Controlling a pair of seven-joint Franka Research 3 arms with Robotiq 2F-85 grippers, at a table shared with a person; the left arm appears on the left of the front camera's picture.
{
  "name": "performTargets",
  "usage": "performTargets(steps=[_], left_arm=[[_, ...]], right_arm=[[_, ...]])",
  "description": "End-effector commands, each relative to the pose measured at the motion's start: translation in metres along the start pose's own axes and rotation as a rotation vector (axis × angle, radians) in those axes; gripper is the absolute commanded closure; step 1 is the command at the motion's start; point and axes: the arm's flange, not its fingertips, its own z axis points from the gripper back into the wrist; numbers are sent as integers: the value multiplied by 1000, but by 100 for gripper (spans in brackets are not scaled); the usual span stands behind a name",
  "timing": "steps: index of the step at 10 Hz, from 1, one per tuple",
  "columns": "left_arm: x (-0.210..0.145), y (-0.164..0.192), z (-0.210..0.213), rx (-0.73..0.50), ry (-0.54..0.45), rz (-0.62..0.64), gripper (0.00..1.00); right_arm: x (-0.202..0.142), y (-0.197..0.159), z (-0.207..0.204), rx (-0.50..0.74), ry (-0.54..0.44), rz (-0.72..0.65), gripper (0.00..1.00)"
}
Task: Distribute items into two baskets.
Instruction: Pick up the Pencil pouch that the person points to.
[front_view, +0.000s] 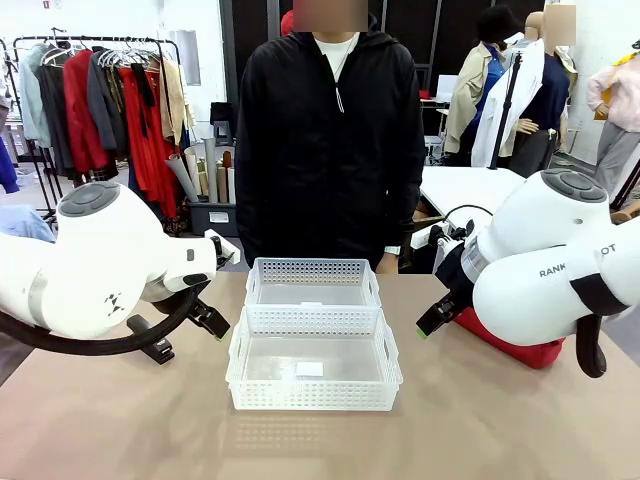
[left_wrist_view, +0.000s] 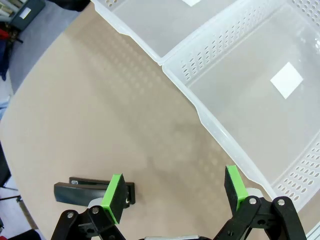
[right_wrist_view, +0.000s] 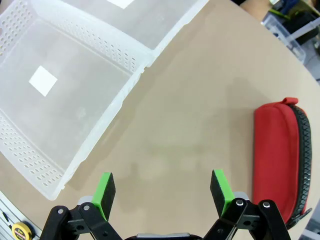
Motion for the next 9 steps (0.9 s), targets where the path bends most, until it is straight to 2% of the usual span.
performTargets(steps=[1,5,7,9], left_arm=[[0,4,6,-30,-15,6,0],[7,17,27,-67,-67,28,0],[14,29,44,-85,-21,-3,0],[23,49,67,-208,57,-40,0]], right_arm=[[2,0,7,51,-9,0,0],[7,-8,28,111,-21,-47,0],[9,-22,38,104,-13,-48,0],[10,-40,50,169,15,-48,0]])
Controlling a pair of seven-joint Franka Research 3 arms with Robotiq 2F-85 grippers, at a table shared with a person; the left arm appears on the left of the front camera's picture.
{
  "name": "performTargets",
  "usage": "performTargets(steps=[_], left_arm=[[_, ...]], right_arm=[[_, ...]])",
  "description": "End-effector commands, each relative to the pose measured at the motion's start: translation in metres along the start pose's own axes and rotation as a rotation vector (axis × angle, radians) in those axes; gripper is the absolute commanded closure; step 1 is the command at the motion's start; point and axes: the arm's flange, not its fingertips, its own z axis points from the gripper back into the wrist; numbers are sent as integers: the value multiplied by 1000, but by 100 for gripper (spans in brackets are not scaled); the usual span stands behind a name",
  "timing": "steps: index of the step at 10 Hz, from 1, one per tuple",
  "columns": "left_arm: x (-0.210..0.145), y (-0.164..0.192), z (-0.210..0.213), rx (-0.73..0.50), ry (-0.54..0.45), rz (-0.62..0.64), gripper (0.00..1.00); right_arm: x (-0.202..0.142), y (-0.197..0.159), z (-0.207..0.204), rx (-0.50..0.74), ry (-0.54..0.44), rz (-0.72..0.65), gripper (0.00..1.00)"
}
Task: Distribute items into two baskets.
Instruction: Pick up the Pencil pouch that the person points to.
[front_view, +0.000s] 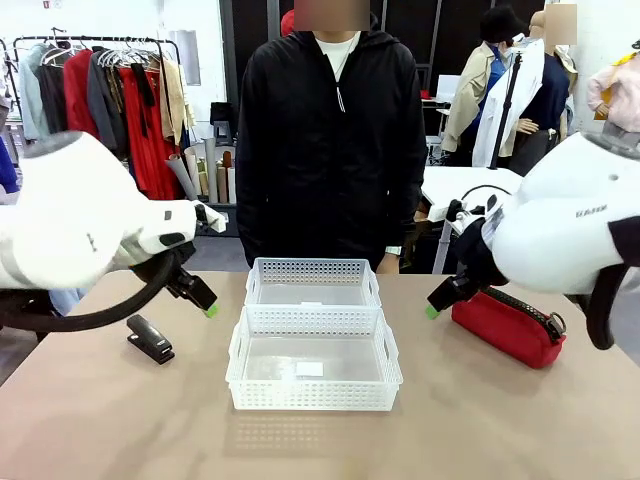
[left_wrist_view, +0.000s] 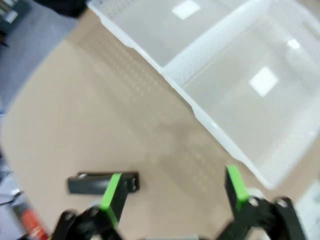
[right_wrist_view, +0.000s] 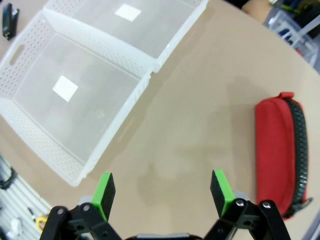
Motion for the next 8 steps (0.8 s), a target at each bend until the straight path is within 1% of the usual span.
performTargets(steps=[1,2,3,4,6,7,8], left_arm=[[11,27,38,-133,56,-47,0],[16,39,64,-194,48,-39,0],[14,53,88,-229,24,-1,0],[6,65,109,-274,-8,31,0],[-26,96,132,-307,-81,128,0],[-41,109,140,-298,-120,165,0],[-58,119,149,-303,-188,193,0]], right_arm=[[5,-23,22,114,16,17,0],[6,-32,39,127,4,5,0],[4,-42,56,155,-8,-12,0],[0,-52,73,197,-26,-38,0],[-14,-77,104,307,-71,-89,0],[-21,-90,120,372,-105,-106,0],[-29,-102,136,430,-149,-139,0]])
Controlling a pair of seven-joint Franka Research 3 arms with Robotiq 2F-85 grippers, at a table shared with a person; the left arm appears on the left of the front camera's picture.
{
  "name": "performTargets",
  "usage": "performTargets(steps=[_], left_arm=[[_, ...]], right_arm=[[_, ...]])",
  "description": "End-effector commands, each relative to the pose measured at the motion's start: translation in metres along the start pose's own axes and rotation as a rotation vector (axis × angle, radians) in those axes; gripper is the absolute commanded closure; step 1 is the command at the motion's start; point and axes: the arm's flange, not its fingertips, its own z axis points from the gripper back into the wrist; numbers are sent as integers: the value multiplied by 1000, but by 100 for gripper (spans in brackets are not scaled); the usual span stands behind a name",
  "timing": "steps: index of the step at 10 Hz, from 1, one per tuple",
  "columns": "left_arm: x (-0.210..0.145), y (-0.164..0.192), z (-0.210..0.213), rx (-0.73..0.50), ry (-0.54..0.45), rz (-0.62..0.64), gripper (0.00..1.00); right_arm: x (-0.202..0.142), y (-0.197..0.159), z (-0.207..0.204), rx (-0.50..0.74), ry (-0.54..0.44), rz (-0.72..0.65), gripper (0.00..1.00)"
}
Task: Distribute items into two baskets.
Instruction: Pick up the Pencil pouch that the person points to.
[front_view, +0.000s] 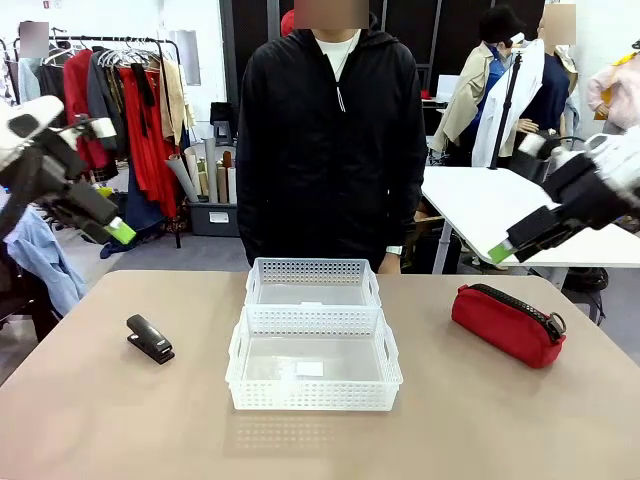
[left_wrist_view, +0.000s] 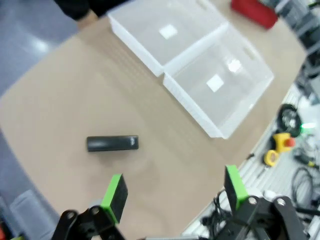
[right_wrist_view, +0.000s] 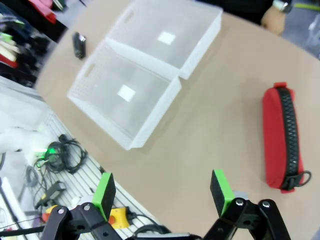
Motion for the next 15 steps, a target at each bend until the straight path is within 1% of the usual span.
performTargets(steps=[1,2,4,5,6,8,9,10,11,13,15], left_arm=[[-29,14,8,-25,-153,13,0],[-44,22,7,-42,-212,-7,0],[-73,35,7,-76,-363,-37,0],[-84,41,11,-99,-429,-52,0],[-87,44,14,-91,-453,-51,0],[-78,42,19,-86,-447,-62,0],[-71,41,19,-79,-429,-67,0],[-62,39,20,-76,-405,-79,0],[-54,38,22,-79,-386,-100,0],[-34,30,35,-26,-347,-143,0],[-25,27,49,-25,-336,-147,0]], right_arm=[[-9,-17,33,141,-80,-42,0],[-19,-21,45,128,-109,-64,0],[-39,-29,60,143,-152,-98,0],[-49,-32,66,174,-142,-101,0],[-56,-35,71,189,-151,-108,0],[-66,-36,79,219,-192,-113,0],[-70,-36,78,232,-180,-117,0],[-74,-37,79,241,-203,-118,0],[-74,-39,78,240,-199,-124,0],[-71,-42,78,237,-167,-127,0],[-71,-47,82,235,-173,-132,0]])
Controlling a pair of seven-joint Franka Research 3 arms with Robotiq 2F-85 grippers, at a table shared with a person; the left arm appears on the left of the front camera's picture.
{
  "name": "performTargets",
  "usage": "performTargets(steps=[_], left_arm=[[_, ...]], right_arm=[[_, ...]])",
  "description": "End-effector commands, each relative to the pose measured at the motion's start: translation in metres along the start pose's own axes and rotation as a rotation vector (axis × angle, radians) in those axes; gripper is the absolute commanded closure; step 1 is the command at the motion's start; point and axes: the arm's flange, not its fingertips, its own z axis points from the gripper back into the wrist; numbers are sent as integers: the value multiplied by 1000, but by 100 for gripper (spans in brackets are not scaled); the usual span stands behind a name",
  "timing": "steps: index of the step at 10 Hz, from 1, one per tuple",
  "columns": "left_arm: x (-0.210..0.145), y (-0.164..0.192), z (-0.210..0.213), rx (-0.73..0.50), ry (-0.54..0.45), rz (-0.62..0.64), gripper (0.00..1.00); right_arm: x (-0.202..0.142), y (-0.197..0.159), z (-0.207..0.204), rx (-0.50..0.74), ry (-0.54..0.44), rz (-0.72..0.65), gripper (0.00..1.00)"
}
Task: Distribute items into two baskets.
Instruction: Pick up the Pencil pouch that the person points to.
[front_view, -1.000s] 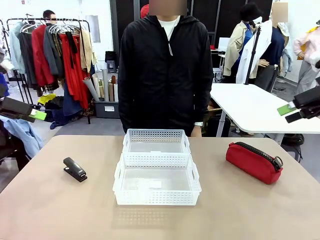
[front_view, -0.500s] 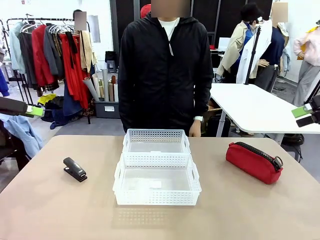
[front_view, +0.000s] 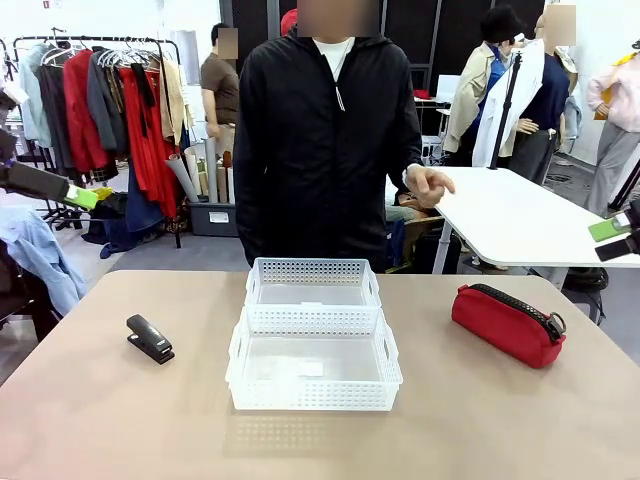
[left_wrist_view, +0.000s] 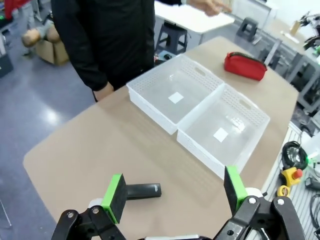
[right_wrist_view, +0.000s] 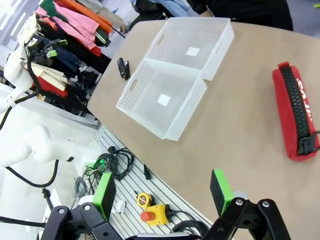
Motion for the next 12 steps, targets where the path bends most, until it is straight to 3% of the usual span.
performTargets(steps=[1,3,4,5,12], left_arm=[[1,3,6,-25,52,11,0],[-4,4,0,-39,92,25,0],[-4,3,-3,-41,98,45,0],[-4,3,0,-30,51,0,0],[-4,3,0,-30,51,0,0]], right_arm=[[2,-4,3,-22,-25,36,0],[2,-3,4,-26,-33,63,0],[0,-3,4,-17,-8,12,0],[0,-3,4,-17,-8,12,0],[0,-3,4,-17,-8,12,0]])
